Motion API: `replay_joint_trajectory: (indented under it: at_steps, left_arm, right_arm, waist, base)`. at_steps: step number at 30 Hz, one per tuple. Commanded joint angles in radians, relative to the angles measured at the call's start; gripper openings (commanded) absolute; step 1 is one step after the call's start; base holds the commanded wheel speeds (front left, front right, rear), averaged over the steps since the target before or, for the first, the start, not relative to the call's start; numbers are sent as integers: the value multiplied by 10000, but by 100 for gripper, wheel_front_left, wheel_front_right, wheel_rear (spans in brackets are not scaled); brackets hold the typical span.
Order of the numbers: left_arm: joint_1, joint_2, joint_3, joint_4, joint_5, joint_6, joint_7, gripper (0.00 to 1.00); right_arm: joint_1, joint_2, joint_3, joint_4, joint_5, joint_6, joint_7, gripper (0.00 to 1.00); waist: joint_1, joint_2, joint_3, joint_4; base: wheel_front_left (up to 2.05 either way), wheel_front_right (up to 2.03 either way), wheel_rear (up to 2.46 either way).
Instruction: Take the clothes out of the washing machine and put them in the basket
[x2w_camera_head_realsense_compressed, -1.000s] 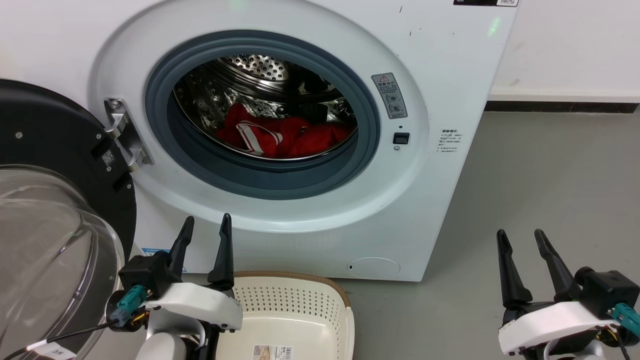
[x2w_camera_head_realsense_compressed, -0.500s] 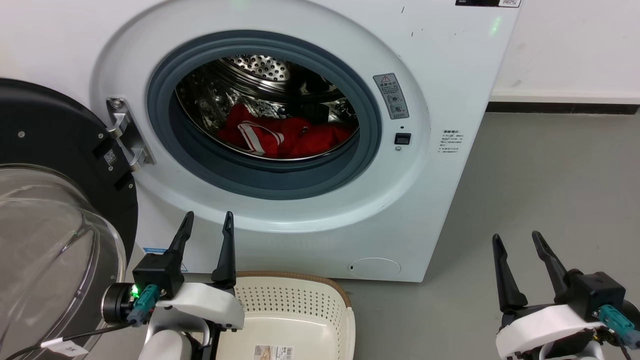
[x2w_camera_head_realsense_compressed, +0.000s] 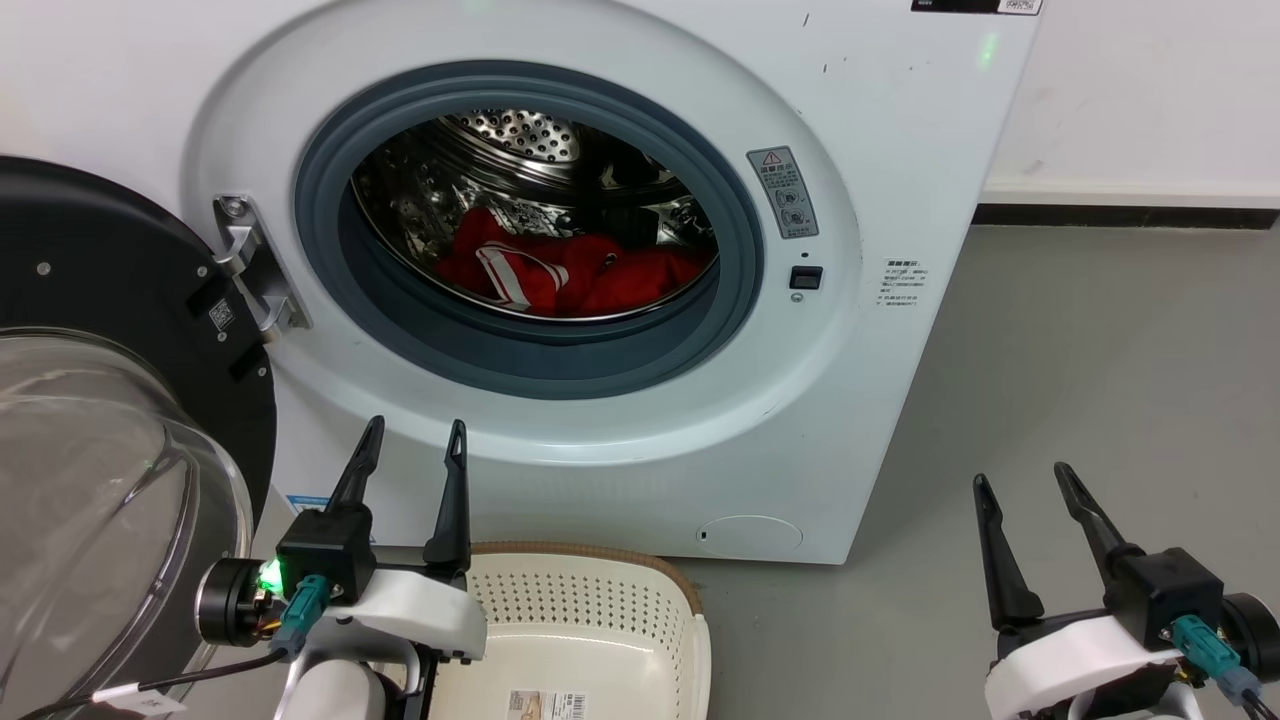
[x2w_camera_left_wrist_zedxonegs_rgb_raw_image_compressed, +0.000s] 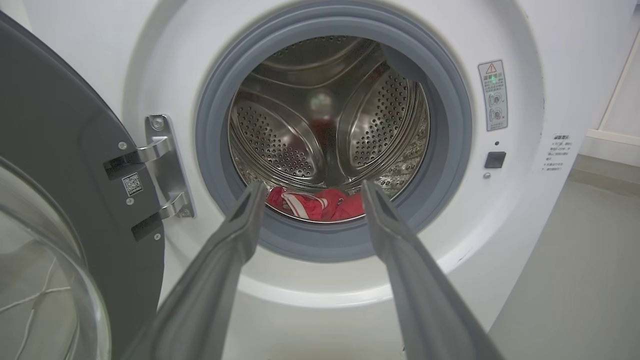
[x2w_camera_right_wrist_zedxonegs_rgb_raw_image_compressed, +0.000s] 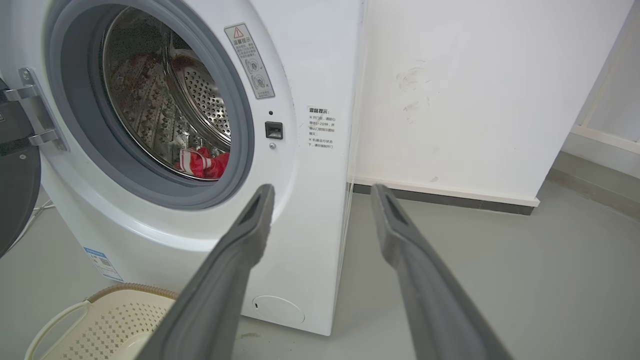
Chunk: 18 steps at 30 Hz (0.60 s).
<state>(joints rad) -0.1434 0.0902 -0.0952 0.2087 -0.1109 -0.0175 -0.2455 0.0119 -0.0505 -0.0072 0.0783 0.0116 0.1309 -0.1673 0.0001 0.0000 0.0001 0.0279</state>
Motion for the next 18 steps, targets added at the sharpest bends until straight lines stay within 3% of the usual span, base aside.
replay_joint_trajectory:
  at_steps: [1, 18]
  left_arm:
    - [35, 15, 4, -48, 154, 24, -67, 100]
    - [139, -174, 243, 51, 387, -77, -201, 100]
  right_arm:
    - [115, 5, 15, 3, -178, -3, -70, 100]
    - [40, 6, 1, 118, -476, -3, -237, 100]
  waist:
    - [-1, 0, 3, 1]
    - [-1, 0, 43, 31]
  base:
    - [0, 0, 0]
    - [0, 0, 0]
